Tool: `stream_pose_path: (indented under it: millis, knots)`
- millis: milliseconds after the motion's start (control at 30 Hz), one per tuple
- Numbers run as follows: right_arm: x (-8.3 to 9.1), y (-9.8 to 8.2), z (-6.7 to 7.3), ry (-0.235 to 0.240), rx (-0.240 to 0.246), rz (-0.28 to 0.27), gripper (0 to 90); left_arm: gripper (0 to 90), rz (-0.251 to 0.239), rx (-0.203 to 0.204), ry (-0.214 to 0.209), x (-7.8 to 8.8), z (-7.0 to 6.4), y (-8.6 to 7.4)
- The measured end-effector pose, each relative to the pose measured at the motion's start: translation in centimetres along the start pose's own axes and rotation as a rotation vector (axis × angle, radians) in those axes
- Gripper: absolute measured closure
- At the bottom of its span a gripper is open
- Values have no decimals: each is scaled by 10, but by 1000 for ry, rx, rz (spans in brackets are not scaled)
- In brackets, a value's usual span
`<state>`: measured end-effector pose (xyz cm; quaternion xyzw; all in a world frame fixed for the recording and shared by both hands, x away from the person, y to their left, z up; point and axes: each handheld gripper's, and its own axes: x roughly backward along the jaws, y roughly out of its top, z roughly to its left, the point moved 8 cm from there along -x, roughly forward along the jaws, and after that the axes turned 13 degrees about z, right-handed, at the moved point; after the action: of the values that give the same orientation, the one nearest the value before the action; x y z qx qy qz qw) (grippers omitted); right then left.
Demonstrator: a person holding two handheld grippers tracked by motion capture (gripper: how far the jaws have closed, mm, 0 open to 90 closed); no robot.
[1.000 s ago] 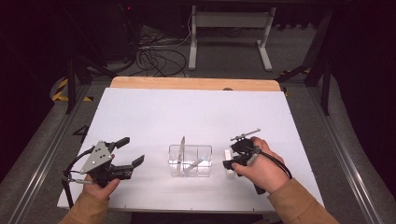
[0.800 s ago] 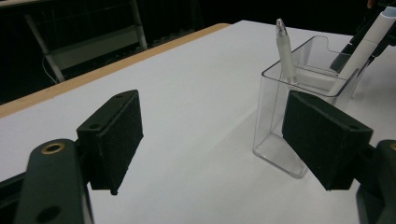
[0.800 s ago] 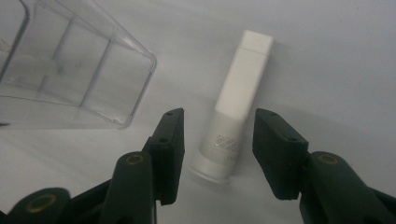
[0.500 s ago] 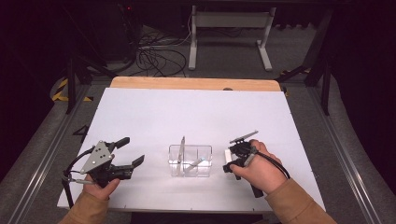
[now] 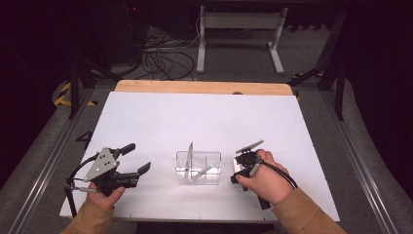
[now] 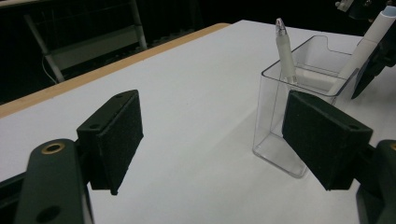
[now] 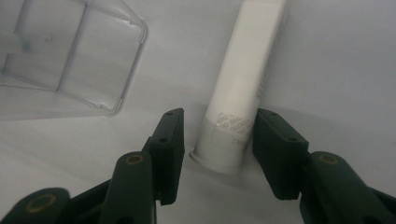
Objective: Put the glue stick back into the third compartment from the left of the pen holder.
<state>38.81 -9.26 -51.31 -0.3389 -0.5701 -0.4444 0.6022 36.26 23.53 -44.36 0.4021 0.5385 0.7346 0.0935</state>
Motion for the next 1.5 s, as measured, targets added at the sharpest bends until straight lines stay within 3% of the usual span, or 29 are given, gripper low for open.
stream_pose_path:
  millis: [267,600,1133,1300,1500]
  knots:
    - [-2,-1,1,-53,-22,-12,585,213,1,1,-1,0,0,0]
    - [-2,-1,0,-71,-48,-18,627,213,0,-1,2,0,0,0]
    - [-1,0,-2,-43,-169,-29,654,213,-1,-3,0,0,-1,0]
    - [2,1,-5,-26,-184,-38,654,213,-2,-4,1,0,-1,0]
    - [18,2,-7,-8,-184,-79,654,213,-1,-5,2,0,-1,0]
